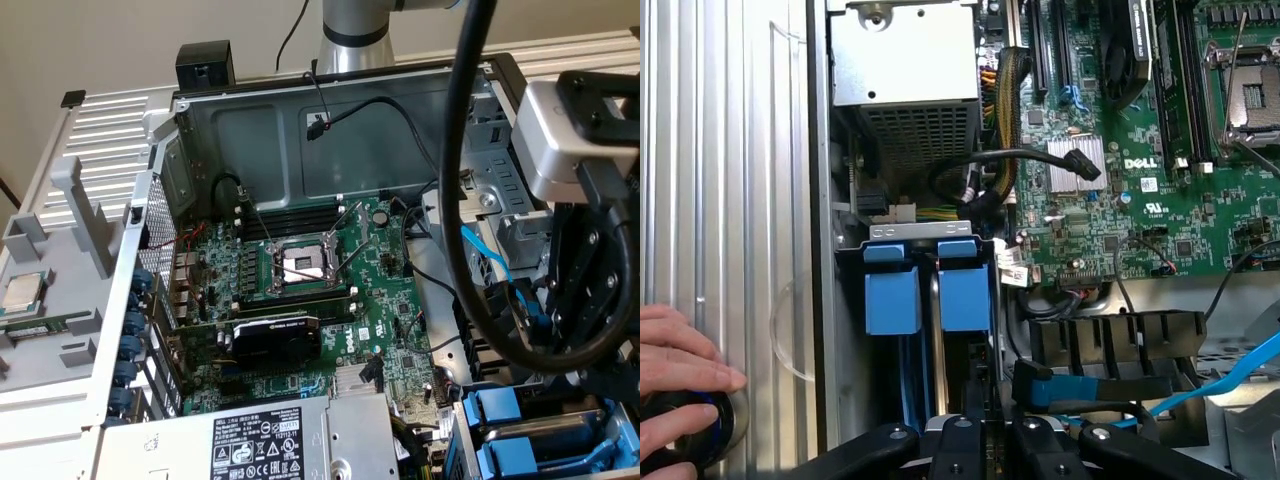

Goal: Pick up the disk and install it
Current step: 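Insert the first disk wire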

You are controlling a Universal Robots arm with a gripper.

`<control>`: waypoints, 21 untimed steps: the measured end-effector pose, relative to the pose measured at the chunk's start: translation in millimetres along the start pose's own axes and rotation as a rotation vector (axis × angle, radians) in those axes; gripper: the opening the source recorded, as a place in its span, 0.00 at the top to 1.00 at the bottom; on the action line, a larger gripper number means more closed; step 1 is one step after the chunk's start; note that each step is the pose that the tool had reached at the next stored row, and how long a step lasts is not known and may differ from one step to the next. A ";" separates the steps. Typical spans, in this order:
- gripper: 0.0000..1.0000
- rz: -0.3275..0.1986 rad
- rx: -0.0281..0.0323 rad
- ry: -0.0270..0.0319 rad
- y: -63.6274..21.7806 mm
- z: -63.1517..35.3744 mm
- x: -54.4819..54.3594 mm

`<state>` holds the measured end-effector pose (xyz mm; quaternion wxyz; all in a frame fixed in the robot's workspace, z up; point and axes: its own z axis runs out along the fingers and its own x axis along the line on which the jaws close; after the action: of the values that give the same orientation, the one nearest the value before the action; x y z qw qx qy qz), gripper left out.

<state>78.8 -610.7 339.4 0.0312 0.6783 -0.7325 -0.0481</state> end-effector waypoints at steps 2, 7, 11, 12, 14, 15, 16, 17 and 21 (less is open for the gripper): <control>0.83 0.000 0.0000 -0.0001 0.0 0.2 0.0; 0.83 0.000 0.0000 -0.0002 0.1 0.3 -0.7; 0.83 0.000 0.0000 -0.0001 0.5 0.3 -0.6; 0.83 0.000 0.0000 -0.0001 0.6 0.3 -0.6; 0.83 0.000 0.0000 -0.0002 0.9 0.4 -0.6; 0.83 0.000 0.0000 -0.0002 0.9 0.4 -0.6; 0.83 0.000 0.0000 0.0000 0.9 0.4 -0.7; 0.83 0.000 0.0000 0.0001 0.9 0.3 -0.9; 0.83 0.000 0.0000 0.0007 1.0 0.6 -1.0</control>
<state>77.9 -609.6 339.0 0.0315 0.6783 -0.7325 -0.0478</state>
